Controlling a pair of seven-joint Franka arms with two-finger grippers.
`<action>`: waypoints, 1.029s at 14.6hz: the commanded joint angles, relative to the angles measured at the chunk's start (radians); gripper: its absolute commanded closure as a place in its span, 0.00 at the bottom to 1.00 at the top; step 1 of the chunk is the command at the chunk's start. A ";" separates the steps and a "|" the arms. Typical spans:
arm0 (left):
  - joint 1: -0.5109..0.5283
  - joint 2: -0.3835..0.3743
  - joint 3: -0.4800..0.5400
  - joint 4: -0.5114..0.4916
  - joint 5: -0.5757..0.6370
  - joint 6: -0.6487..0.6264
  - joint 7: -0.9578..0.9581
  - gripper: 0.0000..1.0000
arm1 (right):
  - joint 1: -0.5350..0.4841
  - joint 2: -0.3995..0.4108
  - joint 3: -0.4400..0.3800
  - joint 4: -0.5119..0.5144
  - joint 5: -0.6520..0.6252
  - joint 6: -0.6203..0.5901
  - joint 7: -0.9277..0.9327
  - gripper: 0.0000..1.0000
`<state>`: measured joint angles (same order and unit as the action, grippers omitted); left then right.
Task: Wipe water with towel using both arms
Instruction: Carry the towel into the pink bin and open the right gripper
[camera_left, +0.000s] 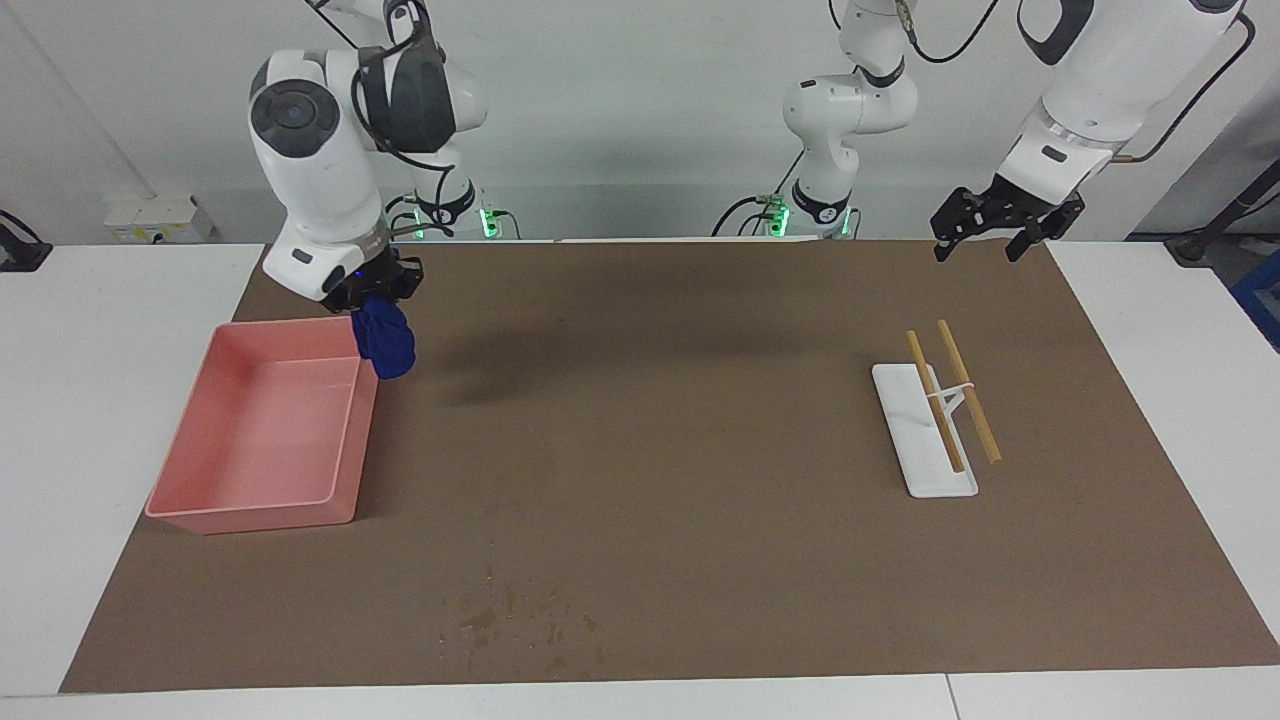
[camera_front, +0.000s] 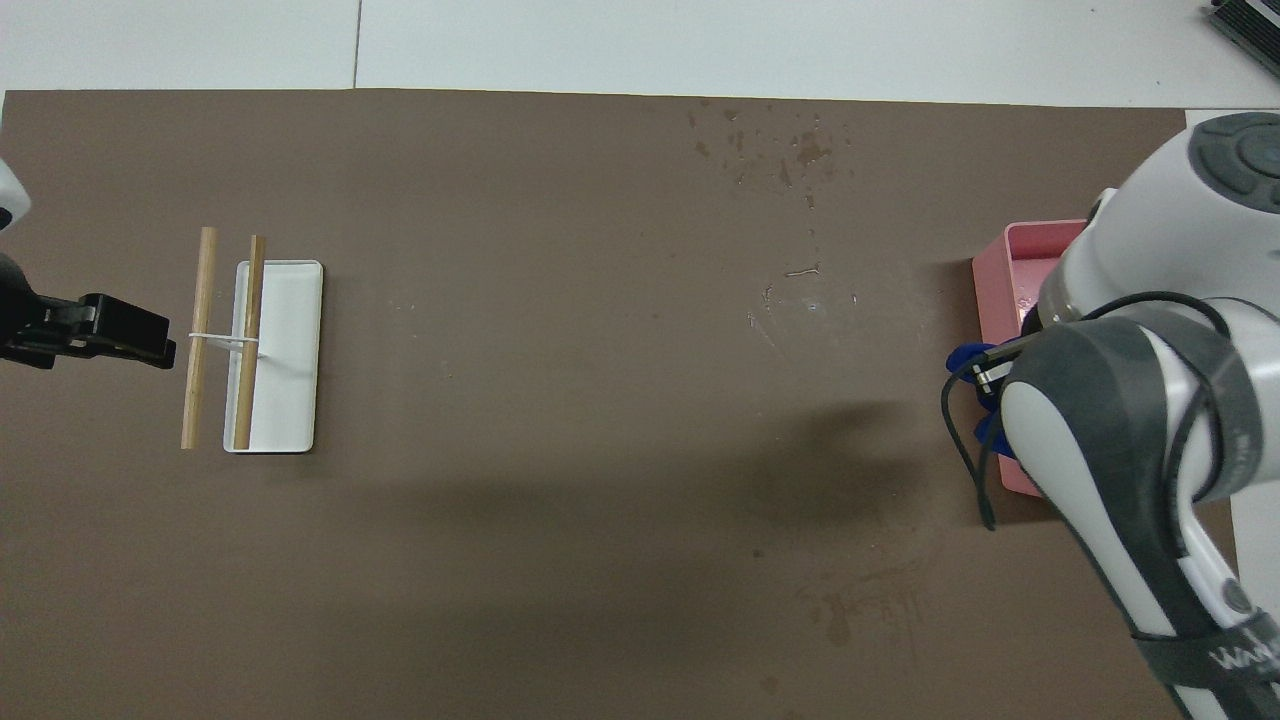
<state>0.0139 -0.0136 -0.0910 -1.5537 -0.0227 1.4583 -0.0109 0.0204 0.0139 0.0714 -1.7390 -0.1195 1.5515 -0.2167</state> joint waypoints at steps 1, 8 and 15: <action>0.001 -0.013 0.005 -0.016 -0.011 -0.003 0.009 0.00 | -0.120 -0.008 0.002 0.001 -0.017 0.021 -0.191 1.00; 0.001 -0.013 0.005 -0.014 -0.011 -0.003 0.009 0.00 | -0.252 0.021 0.001 -0.155 -0.025 0.329 -0.317 1.00; 0.001 -0.013 0.004 -0.014 -0.011 -0.003 0.009 0.00 | -0.258 0.061 0.002 -0.160 -0.025 0.398 -0.319 0.02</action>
<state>0.0139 -0.0136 -0.0909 -1.5537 -0.0227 1.4583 -0.0109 -0.2213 0.0886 0.0597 -1.8979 -0.1208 1.9413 -0.5236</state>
